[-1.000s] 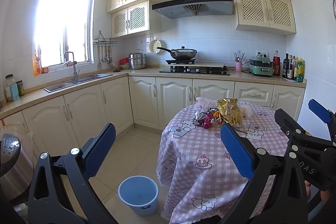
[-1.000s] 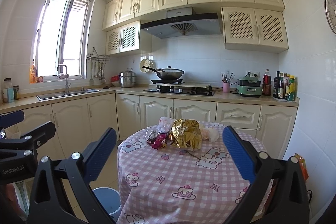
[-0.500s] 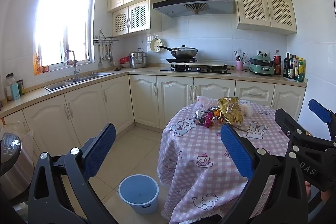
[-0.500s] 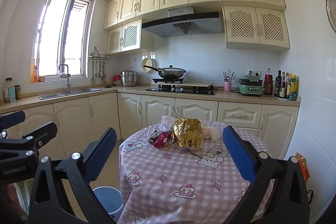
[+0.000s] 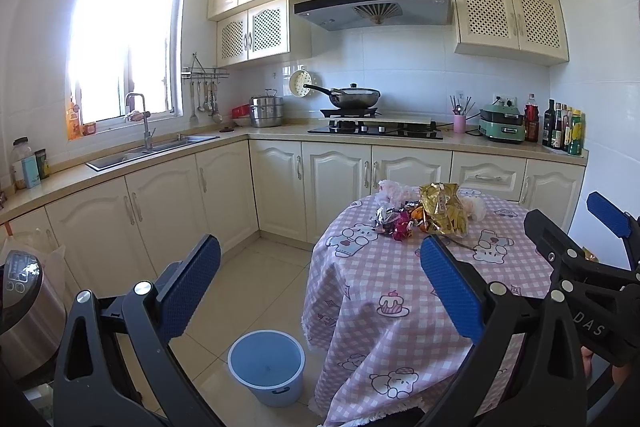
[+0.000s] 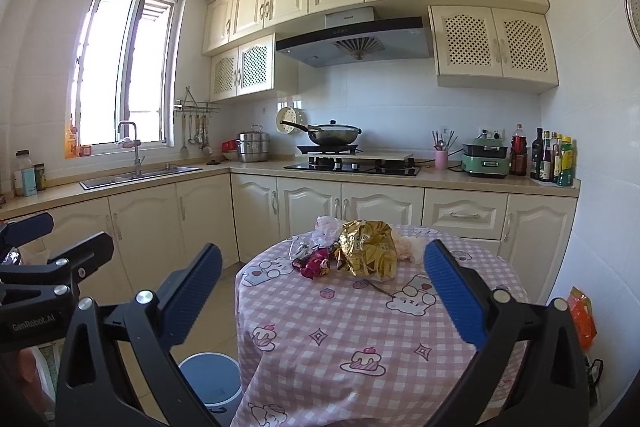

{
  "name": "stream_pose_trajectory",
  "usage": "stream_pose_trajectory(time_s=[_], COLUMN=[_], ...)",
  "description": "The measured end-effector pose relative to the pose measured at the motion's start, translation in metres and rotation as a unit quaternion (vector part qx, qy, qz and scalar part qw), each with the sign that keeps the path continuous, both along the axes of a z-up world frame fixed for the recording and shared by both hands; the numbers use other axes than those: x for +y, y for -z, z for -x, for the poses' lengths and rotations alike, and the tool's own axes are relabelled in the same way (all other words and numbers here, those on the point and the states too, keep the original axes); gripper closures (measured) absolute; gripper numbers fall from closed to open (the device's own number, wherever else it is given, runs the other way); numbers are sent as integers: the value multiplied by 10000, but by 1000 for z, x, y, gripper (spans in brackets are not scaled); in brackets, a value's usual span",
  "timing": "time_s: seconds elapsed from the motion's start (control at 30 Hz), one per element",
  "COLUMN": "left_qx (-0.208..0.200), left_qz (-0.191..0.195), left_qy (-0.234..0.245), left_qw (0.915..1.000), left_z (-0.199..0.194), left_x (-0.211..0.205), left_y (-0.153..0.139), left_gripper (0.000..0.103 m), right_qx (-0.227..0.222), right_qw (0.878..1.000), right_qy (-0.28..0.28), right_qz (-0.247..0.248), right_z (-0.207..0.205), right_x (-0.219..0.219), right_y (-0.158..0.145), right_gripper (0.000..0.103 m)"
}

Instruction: Collect trash

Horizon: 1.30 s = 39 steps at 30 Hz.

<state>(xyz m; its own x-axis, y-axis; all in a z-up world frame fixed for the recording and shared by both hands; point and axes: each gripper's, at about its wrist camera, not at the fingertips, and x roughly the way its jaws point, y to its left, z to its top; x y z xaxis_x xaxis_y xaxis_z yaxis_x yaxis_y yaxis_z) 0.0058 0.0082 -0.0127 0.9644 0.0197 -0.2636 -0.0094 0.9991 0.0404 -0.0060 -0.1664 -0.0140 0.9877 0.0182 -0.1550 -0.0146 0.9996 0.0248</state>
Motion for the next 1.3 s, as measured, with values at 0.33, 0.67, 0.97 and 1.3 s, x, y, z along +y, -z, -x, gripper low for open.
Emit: stream_pose_trajectory(time_s=[0.33, 0.67, 0.97, 1.3], left_qx=[31, 233, 679, 1426], left_qz=[12, -74, -166, -136], left_qy=[-14, -48, -104, 94], left_qw=[10000, 9997, 9975, 9896], left_z=[-3, -24, -66, -137], left_x=[2, 4, 4, -10], left_y=[-1, 1, 10, 41], left_gripper=[6, 6, 6, 6], right_qx=[10, 79, 335, 873], right_qw=[10000, 9988, 9983, 9953], right_qy=[-66, -412, -430, -268], right_qz=[-23, -238, -214, -323], right_z=[-2, -23, -62, -128], right_x=[3, 3, 1, -19], right_y=[0, 2, 5, 39], right_gripper=[5, 5, 5, 5])
